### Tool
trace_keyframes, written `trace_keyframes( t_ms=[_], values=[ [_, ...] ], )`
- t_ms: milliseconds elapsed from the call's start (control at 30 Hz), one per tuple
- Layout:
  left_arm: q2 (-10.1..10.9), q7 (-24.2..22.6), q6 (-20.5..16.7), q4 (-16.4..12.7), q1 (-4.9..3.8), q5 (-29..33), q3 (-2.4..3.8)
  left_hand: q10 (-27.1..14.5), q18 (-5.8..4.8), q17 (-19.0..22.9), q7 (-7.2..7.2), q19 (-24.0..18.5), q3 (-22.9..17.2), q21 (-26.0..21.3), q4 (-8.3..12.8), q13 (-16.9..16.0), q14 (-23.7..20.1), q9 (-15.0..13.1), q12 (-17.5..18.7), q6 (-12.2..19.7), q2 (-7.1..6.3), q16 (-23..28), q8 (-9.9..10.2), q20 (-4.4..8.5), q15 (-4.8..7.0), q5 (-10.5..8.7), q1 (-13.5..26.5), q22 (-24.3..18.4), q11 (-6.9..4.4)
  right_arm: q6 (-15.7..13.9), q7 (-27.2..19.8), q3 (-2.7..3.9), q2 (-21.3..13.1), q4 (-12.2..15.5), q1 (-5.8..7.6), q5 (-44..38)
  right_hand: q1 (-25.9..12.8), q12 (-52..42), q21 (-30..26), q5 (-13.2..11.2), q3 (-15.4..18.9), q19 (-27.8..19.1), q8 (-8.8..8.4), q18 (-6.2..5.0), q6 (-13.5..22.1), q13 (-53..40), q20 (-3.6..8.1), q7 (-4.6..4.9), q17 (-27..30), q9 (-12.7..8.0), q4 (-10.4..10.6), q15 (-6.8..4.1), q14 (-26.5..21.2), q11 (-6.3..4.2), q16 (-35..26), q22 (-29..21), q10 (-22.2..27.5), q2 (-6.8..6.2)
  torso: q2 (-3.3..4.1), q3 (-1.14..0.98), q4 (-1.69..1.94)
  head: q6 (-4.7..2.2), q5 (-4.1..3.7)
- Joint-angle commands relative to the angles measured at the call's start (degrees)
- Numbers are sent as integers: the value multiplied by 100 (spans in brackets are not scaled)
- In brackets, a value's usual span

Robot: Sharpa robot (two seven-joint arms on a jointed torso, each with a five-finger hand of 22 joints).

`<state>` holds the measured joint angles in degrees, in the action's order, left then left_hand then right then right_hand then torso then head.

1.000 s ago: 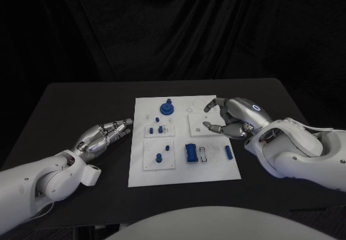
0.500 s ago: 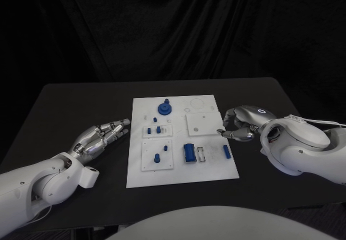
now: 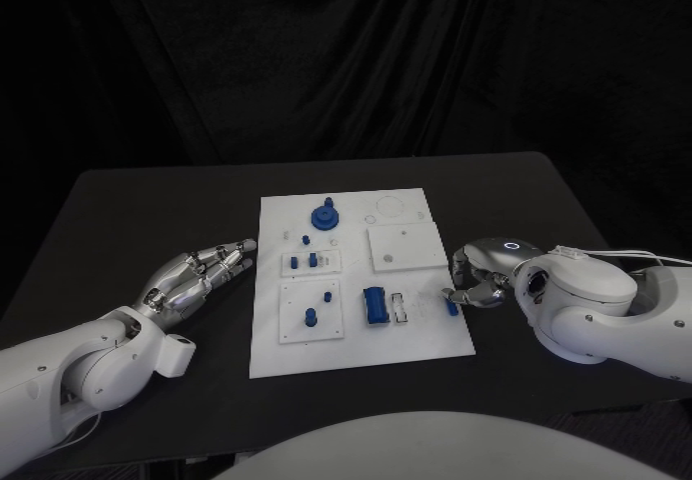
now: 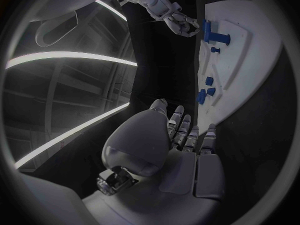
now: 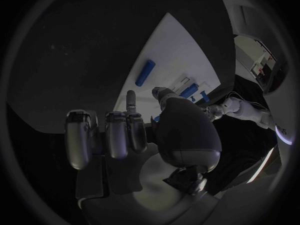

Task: Assemble the parts on the task board

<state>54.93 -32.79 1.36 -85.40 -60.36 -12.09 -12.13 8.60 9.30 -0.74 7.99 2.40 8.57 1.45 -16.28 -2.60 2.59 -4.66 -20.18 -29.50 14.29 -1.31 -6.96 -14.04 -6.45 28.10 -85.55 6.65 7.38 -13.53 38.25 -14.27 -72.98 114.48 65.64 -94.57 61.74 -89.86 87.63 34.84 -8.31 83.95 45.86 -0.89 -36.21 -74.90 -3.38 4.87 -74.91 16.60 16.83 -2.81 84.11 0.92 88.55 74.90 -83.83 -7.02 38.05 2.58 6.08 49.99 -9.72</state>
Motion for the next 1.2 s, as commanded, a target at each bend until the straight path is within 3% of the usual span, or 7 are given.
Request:
trace_keyframes(
  t_ms=[33,233,467,767,1033,1200],
  values=[
    [-14,-62,40,-3,8,25,5,32,115,-6,-6,24,-20,16,3,-9,3,-7,-25,-43,3,-28,-23,12,-29,18,-59,-6,1,211,581,0,26,-16,-58,-151,12,-14,-26,43,-50,476,-23,11,-60,-1510,37,3,-969,13,-1,-46,490,-39,-11,1407,-617,19,-4,1,-3,1,-14],
    [-27,-55,55,11,10,25,5,41,114,-7,-1,23,-23,15,1,-10,5,-5,-35,-33,7,-30,-21,12,-33,17,-60,-9,8,195,549,-1,114,-57,-137,-156,1,-14,-23,77,-105,477,-41,11,-230,-1510,39,-6,-957,45,-3,-49,487,-41,-14,1408,-617,42,-5,-14,-2,1,-25],
    [-35,-41,64,22,13,25,5,41,114,-7,-1,23,-23,15,1,-10,5,-5,-35,-33,7,-30,-21,12,-33,17,-60,-9,8,180,489,0,189,-92,-208,-157,70,-14,-15,183,-219,479,-89,13,-469,-1510,62,-52,-948,100,-15,-82,486,-77,-15,1411,-617,61,-19,-5,13,1,-32],
    [-48,11,82,39,20,25,5,43,113,-6,5,23,-29,14,3,-10,3,-3,-32,-23,11,-29,-18,12,-38,19,-65,-11,14,208,408,0,332,-184,-247,-158,517,-14,-4,776,-507,481,-56,16,-748,-1510,155,-164,-944,310,-90,-185,486,-178,-15,1414,-617,-4,-21,-5,1,1,-22],
    [-62,60,113,48,32,25,5,43,112,-7,11,23,-42,14,9,-8,7,0,-29,-11,20,-32,-14,9,-46,23,-76,-12,24,440,419,1,547,-368,-338,-158,674,-14,-57,987,-605,451,-122,0,-714,-1510,166,-165,-838,395,-132,-187,464,-188,-49,1393,-617,-73,-17,-7,9,1,-11],
    [-67,86,135,51,39,25,5,42,111,-8,14,24,-50,15,14,-8,9,2,-27,-2,23,-33,-11,6,-51,25,-84,-11,29,527,414,2,681,-433,-407,-158,787,-14,-73,875,-639,443,-140,-4,-729,-1510,170,-161,-821,467,-191,-186,461,-186,-56,1386,-617,-110,-19,-7,8,1,-5]
  ],
)
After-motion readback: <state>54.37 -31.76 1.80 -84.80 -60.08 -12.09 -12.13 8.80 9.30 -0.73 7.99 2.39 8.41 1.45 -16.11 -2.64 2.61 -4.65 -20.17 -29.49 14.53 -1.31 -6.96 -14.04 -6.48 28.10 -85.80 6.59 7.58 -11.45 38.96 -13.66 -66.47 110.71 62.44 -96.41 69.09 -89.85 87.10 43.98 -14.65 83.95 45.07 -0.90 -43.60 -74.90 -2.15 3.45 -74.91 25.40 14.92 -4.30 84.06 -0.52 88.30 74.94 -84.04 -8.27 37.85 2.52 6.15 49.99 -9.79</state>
